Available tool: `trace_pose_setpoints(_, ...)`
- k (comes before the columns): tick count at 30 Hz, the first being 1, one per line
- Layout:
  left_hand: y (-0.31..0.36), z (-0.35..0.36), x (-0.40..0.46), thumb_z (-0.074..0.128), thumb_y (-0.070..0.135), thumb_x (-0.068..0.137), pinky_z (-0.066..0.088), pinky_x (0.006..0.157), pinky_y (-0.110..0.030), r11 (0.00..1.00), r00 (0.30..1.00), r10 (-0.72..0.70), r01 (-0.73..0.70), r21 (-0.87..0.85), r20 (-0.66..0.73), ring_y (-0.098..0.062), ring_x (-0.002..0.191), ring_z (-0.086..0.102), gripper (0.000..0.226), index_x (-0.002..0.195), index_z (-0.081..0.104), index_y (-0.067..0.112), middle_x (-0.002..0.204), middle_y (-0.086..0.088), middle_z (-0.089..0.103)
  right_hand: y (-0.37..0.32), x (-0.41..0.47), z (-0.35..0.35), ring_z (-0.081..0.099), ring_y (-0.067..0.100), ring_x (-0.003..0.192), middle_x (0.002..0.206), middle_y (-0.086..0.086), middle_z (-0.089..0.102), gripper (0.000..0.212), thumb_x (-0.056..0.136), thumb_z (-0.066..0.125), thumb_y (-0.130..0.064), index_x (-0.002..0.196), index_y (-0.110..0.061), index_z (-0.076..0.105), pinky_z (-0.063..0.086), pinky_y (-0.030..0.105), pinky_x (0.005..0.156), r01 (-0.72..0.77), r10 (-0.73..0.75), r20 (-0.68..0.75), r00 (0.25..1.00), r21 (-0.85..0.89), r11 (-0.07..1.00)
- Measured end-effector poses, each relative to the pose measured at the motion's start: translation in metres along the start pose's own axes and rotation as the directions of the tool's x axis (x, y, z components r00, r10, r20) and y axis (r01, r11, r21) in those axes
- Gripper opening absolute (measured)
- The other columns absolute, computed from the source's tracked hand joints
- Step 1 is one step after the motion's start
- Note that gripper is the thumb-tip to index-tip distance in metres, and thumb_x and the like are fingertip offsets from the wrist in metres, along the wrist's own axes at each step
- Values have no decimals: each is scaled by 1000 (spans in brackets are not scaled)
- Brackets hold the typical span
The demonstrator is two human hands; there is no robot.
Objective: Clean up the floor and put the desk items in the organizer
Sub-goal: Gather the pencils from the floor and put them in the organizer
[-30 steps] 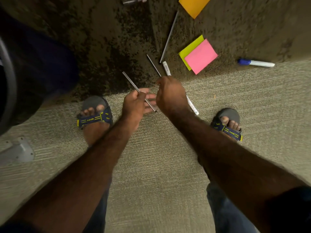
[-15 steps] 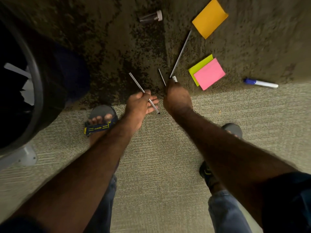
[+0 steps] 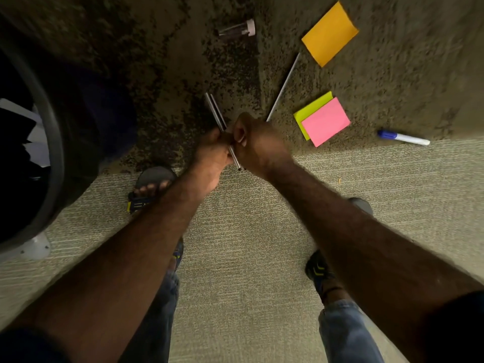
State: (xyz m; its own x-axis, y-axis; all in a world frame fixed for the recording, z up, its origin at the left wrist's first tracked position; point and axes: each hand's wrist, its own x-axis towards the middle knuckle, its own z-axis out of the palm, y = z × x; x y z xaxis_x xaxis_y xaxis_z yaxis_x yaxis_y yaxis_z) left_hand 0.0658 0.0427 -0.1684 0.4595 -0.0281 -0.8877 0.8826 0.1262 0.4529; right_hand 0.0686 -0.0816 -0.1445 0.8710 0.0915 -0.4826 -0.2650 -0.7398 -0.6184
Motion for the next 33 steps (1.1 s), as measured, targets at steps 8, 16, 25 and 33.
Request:
trace_pose_setpoints(8, 7, -1, 6, 47, 25, 110, 64, 90, -37, 999, 1000, -5, 4, 47, 22, -21, 99, 79, 21, 121, 62, 14, 112, -9, 78, 37, 49, -24, 69, 32, 91, 98, 12, 74, 17, 92, 55, -9, 105, -9, 66, 40, 31, 64, -314, 338, -300, 892, 127, 941)
trace_pose_setpoints(16, 3, 0, 3, 48, 25, 110, 63, 94, -41, 998, 1000, -14, 13, 63, 18, -27, 109, 76, 35, 137, 57, 3, 122, -15, 74, 62, 72, -42, 67, 29, 108, 116, 11, 71, 30, 90, 68, -17, 118, -8, 63, 59, 44, 84, -466, 471, -301, 829, 94, 880)
trace_pose_setpoints(25, 12, 5, 2, 44, 21, 111, 61, 99, -39, 998, 1000, -25, 24, 62, 4, -28, 113, 74, 33, 137, 56, 5, 125, -16, 72, 42, 65, -44, 62, 19, 82, 91, -1, 66, 23, 83, 69, -15, 105, -8, 64, 53, 38, 68, -404, 448, -335, 829, 196, 894)
trace_pose_setpoints(33, 31, 17, -26, 49, 20, 110, 63, 92, -34, 998, 999, 41, -42, 44, 33, -16, 101, 75, 27, 128, 65, 7, 107, -2, 78, -7, -12, -46, 72, 12, 73, 77, -6, 76, 31, 81, 66, -21, 110, -22, 75, 60, 34, 68, -222, 270, -245, 931, 207, 953)
